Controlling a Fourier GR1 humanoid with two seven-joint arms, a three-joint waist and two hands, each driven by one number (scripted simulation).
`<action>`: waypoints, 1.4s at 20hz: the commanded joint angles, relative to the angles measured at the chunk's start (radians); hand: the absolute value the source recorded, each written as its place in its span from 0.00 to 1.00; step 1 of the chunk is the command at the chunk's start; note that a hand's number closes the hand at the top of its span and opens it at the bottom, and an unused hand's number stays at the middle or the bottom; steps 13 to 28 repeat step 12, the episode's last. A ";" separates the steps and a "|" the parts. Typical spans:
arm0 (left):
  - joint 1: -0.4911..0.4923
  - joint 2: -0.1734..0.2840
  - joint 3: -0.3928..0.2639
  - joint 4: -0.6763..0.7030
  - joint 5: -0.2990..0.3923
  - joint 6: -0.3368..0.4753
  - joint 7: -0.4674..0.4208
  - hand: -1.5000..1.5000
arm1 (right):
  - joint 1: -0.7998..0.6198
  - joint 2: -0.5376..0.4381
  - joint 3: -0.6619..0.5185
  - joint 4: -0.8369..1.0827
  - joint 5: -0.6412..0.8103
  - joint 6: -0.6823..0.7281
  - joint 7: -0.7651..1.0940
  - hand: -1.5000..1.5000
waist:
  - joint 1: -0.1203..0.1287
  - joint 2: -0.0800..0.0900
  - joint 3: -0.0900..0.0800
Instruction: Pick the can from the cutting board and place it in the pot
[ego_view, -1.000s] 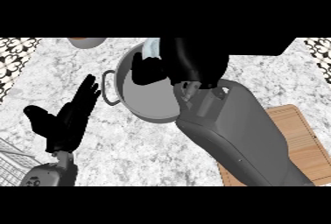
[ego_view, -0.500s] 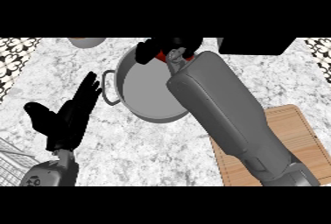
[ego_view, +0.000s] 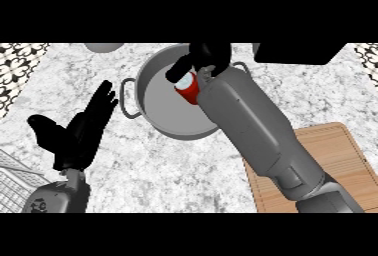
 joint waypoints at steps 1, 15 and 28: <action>0.024 -0.014 -0.001 0.060 -0.002 -0.014 -0.074 0.50 | 0.025 0.000 0.008 0.042 -0.131 -0.158 -0.083 0.00 | 0.001 0.003 0.000; 0.004 -0.022 0.002 0.009 -0.018 0.030 0.009 0.50 | 0.025 -0.051 -0.147 0.017 -0.112 -0.513 -0.300 0.00 | -0.038 -0.006 0.001; 0.004 -0.022 0.002 0.009 -0.018 0.030 0.009 0.50 | 0.025 -0.051 -0.147 0.017 -0.112 -0.513 -0.300 0.00 | -0.038 -0.006 0.001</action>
